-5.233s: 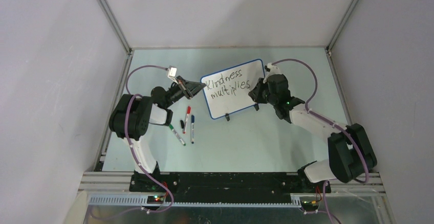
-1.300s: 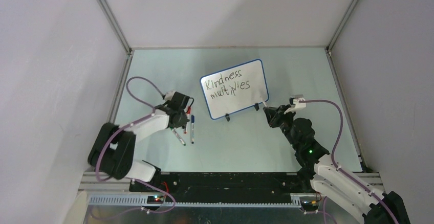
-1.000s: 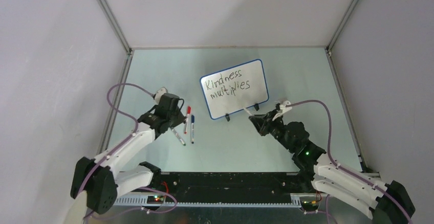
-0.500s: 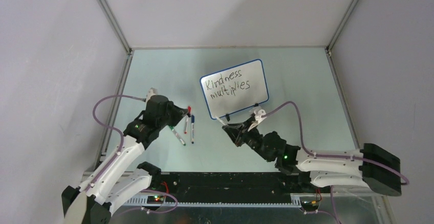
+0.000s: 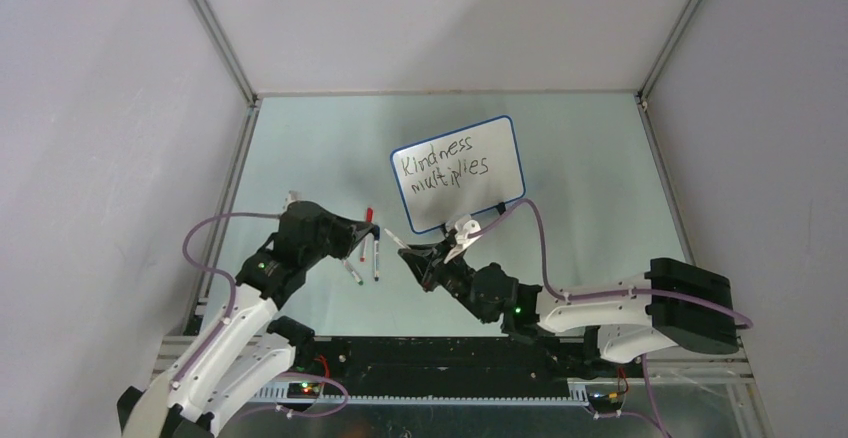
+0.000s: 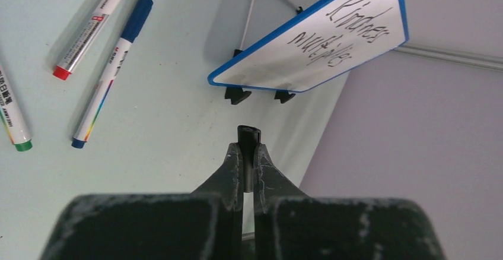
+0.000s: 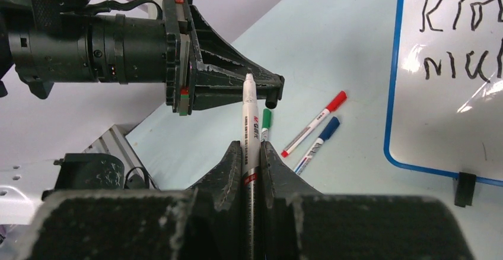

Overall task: Write a sentence on the whiteboard
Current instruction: Insert the whiteboard marker without the cap into the pen cap, then put down the whiteboard marker at the center of the board, then reset both arms

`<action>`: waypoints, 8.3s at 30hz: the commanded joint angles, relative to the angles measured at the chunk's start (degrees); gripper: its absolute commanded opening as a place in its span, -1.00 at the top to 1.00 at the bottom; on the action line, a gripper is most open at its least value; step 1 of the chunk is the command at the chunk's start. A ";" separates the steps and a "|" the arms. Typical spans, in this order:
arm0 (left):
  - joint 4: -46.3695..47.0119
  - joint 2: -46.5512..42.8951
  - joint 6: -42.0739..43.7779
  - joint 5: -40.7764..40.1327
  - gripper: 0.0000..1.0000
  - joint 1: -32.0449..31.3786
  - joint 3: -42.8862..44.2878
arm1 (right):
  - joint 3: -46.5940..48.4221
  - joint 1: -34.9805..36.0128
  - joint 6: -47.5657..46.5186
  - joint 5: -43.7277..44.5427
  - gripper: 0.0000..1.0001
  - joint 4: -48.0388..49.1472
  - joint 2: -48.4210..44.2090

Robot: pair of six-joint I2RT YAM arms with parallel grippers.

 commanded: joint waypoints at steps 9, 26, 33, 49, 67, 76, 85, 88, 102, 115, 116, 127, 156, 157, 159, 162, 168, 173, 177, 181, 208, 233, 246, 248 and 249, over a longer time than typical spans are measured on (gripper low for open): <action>0.82 -2.51 -4.49 -0.48 1.00 0.22 0.72 | 4.94 2.06 1.29 5.26 1.00 -0.98 3.69; 1.95 -2.21 -3.82 -0.72 1.00 0.25 1.04 | 7.67 2.47 5.82 6.54 1.00 -5.95 6.98; 2.50 -1.95 -3.86 -0.42 1.00 0.25 1.02 | 7.67 1.61 7.01 6.39 1.00 -6.68 7.78; 3.58 -1.60 -3.81 -0.20 1.00 0.36 -0.11 | 8.42 -0.17 7.20 4.73 1.00 -6.65 8.41; 3.73 -1.74 -3.66 -0.06 1.00 0.43 -0.41 | 9.64 -0.79 7.07 3.99 1.00 -6.83 9.60; 4.41 -1.94 -3.89 0.55 1.00 0.41 -1.09 | 9.65 -1.76 7.55 3.19 1.00 -6.89 9.65; 5.36 -1.40 -4.00 0.64 1.00 0.44 -1.46 | 9.69 -2.07 7.89 2.67 1.00 -6.41 10.15; 5.52 -1.09 -4.06 0.64 1.00 0.42 -1.39 | 9.78 -2.30 8.17 2.42 1.00 -6.40 10.38; 6.36 -0.70 -4.01 2.36 1.00 0.44 -2.45 | 11.97 -2.91 7.88 2.09 1.00 -7.60 11.77; 8.40 -1.79 -5.23 5.10 1.00 -0.71 -4.52 | 19.38 -5.16 0.29 3.81 1.00 -7.33 19.04; 8.59 -1.78 -5.30 5.16 1.00 -0.83 -4.66 | 19.99 -5.31 0.06 3.69 1.00 -7.74 19.53; 12.18 0.85 -8.32 1.40 1.00 -8.96 -5.62 | 24.62 -8.15 -0.01 0.41 1.00 -9.34 24.10; -5.35 6.76 13.56 -18.81 1.00 6.26 1.01 | 10.46 -8.70 4.73 -3.36 -0.79 -16.68 4.75; -5.51 7.88 13.77 -22.24 1.00 6.30 1.59 | 9.47 -8.92 4.91 -3.36 -0.78 -17.38 2.60; -4.95 9.88 14.03 -26.65 1.00 6.46 2.06 | 8.11 -9.26 4.99 -3.15 -0.76 -19.70 -0.74; -2.82 13.72 16.68 -30.81 0.95 6.60 3.44 | 6.82 -9.96 5.37 -2.87 -0.75 -25.63 -5.32; -5.33 26.83 22.40 -34.55 0.90 7.96 10.46 | 0.87 -13.38 7.98 -2.14 -0.72 -37.04 -20.85; -0.55 29.91 25.01 -32.96 0.71 8.03 9.79 | -2.02 -20.11 8.74 -4.70 -0.72 -49.34 -33.13; -1.05 32.12 26.11 -34.09 0.59 8.07 10.78 | -2.17 -28.11 7.45 -7.94 -0.72 -58.16 -41.96; -1.38 34.13 26.51 -34.00 0.39 8.03 11.59 | -2.17 -36.36 4.80 -9.51 -0.72 -63.29 -49.81; 68.84 -13.57 84.88 -36.82 -0.93 4.48 -33.00 | -23.19 -83.35 -11.41 -37.90 -0.99 -12.29 -33.79; 92.49 30.45 81.16 -17.75 -0.99 21.63 -24.93 | -18.46 -77.00 -14.74 -25.47 -0.98 8.10 1.03; 91.85 30.92 80.89 -17.02 -0.99 21.99 -24.48 | -18.30 -77.33 -14.42 -25.19 -0.99 8.20 1.07; 90.89 30.90 80.66 -16.22 -0.99 22.44 -23.92 | -18.32 -77.32 -14.42 -25.17 -0.99 8.13 1.12; 90.66 30.85 80.67 -15.88 -0.99 22.58 -23.73 | -18.27 -77.29 -14.42 -25.20 -0.99 8.17 1.12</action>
